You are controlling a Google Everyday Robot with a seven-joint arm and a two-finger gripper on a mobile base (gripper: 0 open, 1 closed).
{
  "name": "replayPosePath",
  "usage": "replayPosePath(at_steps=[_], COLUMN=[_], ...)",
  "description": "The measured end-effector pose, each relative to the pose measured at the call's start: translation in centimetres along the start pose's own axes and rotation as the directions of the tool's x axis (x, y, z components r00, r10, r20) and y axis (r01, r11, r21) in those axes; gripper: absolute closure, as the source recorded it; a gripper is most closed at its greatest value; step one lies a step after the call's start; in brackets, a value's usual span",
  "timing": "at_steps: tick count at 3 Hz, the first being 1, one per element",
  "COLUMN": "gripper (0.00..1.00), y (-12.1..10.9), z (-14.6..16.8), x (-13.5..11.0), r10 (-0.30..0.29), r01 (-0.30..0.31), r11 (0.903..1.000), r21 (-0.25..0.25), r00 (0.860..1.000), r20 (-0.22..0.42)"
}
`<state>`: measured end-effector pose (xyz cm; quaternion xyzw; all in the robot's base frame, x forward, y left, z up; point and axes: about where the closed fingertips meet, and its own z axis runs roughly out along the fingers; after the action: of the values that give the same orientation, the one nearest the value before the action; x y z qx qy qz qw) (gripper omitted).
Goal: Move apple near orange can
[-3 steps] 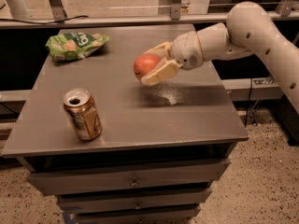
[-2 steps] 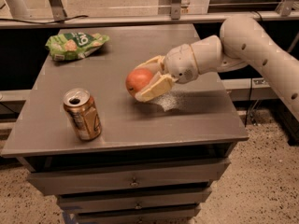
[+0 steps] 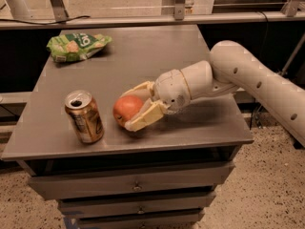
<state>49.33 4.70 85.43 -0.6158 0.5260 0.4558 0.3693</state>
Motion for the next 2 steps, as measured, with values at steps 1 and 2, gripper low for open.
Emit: replayPosePath(at_steps=[1, 2], gripper=[1.0, 1.0], y=[1.8, 2.5], z=[2.2, 3.4], x=[0.3, 0.4], r10=[0.017, 0.024], r01=[-0.015, -0.021], r11=[0.9985, 0.9968], r21=[-0.053, -0.078], r00=[0.999, 0.999], r20=[0.029, 0.047])
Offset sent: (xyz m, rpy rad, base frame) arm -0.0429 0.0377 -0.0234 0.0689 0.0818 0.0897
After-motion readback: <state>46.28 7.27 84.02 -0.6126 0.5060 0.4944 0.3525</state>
